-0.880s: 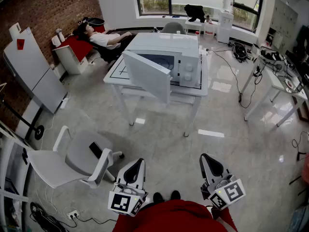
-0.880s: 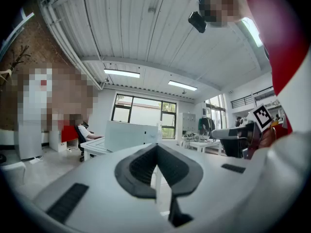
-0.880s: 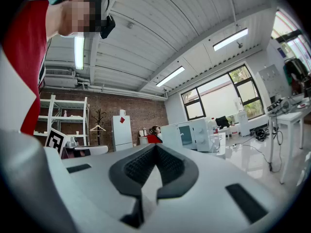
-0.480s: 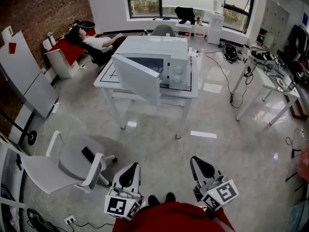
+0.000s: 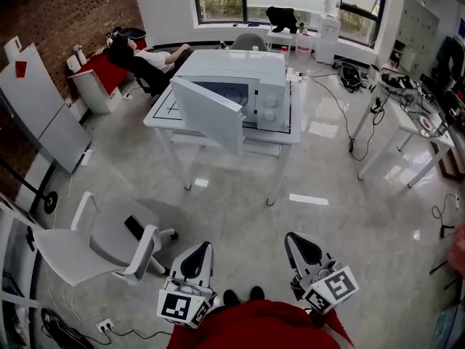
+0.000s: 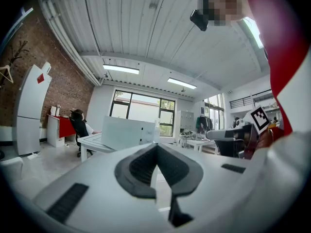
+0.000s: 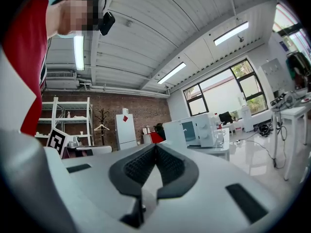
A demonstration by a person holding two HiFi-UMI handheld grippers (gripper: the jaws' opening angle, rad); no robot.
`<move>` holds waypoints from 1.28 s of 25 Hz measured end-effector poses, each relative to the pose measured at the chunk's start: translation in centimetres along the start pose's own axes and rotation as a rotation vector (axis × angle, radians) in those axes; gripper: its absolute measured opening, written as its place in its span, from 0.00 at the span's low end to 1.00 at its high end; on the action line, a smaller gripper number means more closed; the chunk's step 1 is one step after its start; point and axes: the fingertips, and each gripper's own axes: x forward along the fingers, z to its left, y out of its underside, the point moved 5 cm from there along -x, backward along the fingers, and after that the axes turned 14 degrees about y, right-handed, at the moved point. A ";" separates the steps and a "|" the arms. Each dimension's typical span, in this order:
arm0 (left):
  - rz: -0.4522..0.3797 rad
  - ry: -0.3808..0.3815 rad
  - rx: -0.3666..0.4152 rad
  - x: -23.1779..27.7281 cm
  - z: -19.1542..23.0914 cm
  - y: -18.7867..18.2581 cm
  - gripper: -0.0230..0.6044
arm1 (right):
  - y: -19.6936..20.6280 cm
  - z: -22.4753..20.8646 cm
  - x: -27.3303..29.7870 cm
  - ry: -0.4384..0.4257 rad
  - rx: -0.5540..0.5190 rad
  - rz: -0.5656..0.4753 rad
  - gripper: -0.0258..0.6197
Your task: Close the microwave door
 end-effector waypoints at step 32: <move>0.054 -0.005 -0.044 13.1 8.1 0.3 0.05 | -3.4 -11.5 11.2 0.024 0.010 -0.008 0.06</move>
